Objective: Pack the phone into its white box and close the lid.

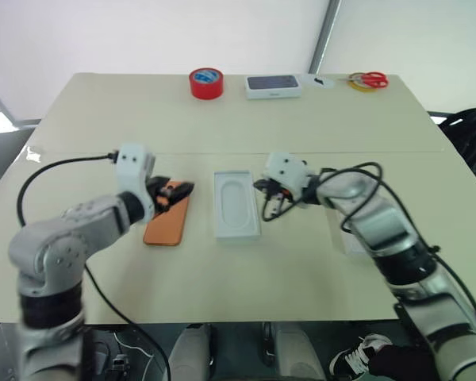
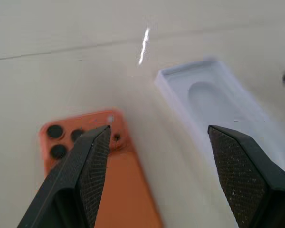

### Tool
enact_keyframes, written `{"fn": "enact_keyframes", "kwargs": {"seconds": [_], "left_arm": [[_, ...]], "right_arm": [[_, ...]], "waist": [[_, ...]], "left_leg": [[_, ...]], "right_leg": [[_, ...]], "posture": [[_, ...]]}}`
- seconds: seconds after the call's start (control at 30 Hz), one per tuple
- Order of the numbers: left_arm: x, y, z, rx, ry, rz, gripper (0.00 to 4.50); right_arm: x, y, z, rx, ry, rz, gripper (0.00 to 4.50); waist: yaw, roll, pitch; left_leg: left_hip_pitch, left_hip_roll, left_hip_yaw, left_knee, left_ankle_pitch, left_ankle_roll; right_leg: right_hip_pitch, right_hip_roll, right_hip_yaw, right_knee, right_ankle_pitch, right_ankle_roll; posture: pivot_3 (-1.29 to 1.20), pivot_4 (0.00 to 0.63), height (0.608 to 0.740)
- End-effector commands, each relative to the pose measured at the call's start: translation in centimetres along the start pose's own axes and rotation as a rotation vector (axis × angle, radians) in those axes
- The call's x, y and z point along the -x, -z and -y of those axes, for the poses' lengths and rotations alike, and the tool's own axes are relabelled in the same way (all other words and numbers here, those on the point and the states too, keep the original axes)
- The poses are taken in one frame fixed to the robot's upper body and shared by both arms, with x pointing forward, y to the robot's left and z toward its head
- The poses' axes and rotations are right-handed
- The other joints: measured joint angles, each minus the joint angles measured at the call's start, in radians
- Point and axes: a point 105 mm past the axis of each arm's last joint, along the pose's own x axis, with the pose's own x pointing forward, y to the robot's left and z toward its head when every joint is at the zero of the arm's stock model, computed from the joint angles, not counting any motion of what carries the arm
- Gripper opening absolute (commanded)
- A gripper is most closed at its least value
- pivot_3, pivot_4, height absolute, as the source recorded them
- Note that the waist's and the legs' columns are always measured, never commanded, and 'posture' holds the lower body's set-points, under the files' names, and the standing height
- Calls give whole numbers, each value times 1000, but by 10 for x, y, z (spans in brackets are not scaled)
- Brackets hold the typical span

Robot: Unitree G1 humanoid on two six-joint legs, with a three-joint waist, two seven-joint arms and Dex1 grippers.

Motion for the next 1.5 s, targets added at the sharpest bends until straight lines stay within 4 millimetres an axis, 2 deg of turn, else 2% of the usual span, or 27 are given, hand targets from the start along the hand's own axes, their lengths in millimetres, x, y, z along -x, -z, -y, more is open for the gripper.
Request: {"fn": "enact_keyframes", "kwargs": {"seconds": [0.03, 0.23, 0.5, 0.63, 1.1, 1.5], "left_arm": [[17, -7, 10, -153, 101, 117, 3419], [42, 10, 16, -218, 193, 176, 3419], [47, 27, 22, -236, 208, 133, 3419], [45, 27, 24, -221, 206, 142, 3419], [37, 24, 32, -184, 212, 174, 3419], [34, 23, 34, -177, 217, 177, 3419]], "right_arm": [[-16, -11, 3, 28, 41, -5, 31], [-43, -6, 3, 57, 58, -59, 31], [-61, -1, 12, 69, 122, -87, 31], [-64, -1, 16, 86, 163, -80, 31], [-66, 10, 10, 122, 194, -97, 31], [-69, 17, 22, 113, 287, -101, 31]], "waist": [[2, 0, 0], [-2, 0, 0], [-5, 1, 1], [-5, 1, 1], [-6, 1, 1], [-6, 1, 1]], "left_leg": [[-1, 1, -1, 0, 0, 0], [-3, 0, 0, 1, -1, 1], [-3, 1, 0, 0, -1, 2], [-3, 1, 0, 0, -1, 2], [-3, 1, -1, 0, -1, 2], [-3, 1, -1, 0, -1, 2]], "right_leg": [[-1, 0, 0, 0, 0, 0], [-2, -2, 0, -2, 0, -1], [-4, -1, -1, 0, 0, -1], [-4, -1, -1, 1, 0, -1], [-3, 0, -1, 1, 1, 0], [-3, 0, -1, 1, 1, 0]], "posture": [[0, 150, 739], [0, 150, 739], [0, 150, 739], [0, 150, 739], [0, 150, 739], [0, 150, 739]]}}
